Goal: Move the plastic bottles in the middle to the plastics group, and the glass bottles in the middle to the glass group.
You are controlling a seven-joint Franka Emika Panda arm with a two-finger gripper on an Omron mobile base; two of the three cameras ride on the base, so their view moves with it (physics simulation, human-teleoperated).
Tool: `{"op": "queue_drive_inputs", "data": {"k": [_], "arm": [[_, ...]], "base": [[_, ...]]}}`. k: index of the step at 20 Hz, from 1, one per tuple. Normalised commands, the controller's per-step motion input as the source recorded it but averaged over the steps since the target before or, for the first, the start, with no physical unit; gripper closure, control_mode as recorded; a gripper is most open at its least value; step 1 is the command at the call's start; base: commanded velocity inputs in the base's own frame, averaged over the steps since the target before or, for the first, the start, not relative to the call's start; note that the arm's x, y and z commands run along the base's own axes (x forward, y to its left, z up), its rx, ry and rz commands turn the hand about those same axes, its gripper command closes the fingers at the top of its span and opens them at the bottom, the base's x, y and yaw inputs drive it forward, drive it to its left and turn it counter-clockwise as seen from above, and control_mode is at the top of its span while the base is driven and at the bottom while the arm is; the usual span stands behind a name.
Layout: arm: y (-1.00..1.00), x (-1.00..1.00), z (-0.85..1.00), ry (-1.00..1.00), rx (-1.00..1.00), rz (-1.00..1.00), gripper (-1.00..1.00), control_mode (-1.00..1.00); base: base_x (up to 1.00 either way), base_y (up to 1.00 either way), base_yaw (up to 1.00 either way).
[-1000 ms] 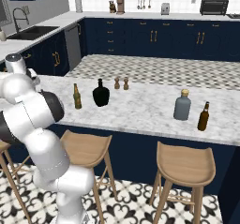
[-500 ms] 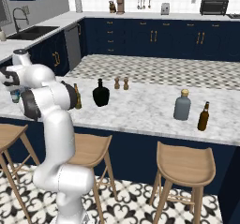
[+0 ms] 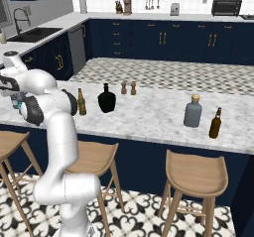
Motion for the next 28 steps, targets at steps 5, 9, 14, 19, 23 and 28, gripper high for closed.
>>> {"op": "queue_drive_inputs", "data": {"k": [5, 9, 14, 19, 23, 28], "arm": [[0.00, 0.15, -0.30, -0.02, 0.00, 0.00, 1.00, -1.00], [0.02, 0.62, -0.08, 0.00, 0.00, 0.00, 1.00, -1.00], [0.02, 0.39, -0.01, -0.03, 0.05, 0.02, 1.00, -1.00], [0.35, 0.04, -0.03, -0.01, 0.04, 0.12, 1.00, -1.00], [0.33, 0.00, -0.26, 0.00, 0.00, 0.06, 1.00, -1.00], [0.19, 0.00, -0.21, -0.02, 0.02, 0.03, 1.00, -1.00]], "base": [[0.00, 0.00, 0.00], [0.00, 0.00, 0.00], [0.00, 0.00, 0.00], [0.00, 0.00, 0.00], [0.00, 0.00, 0.00], [0.00, 0.00, 0.00]]}}
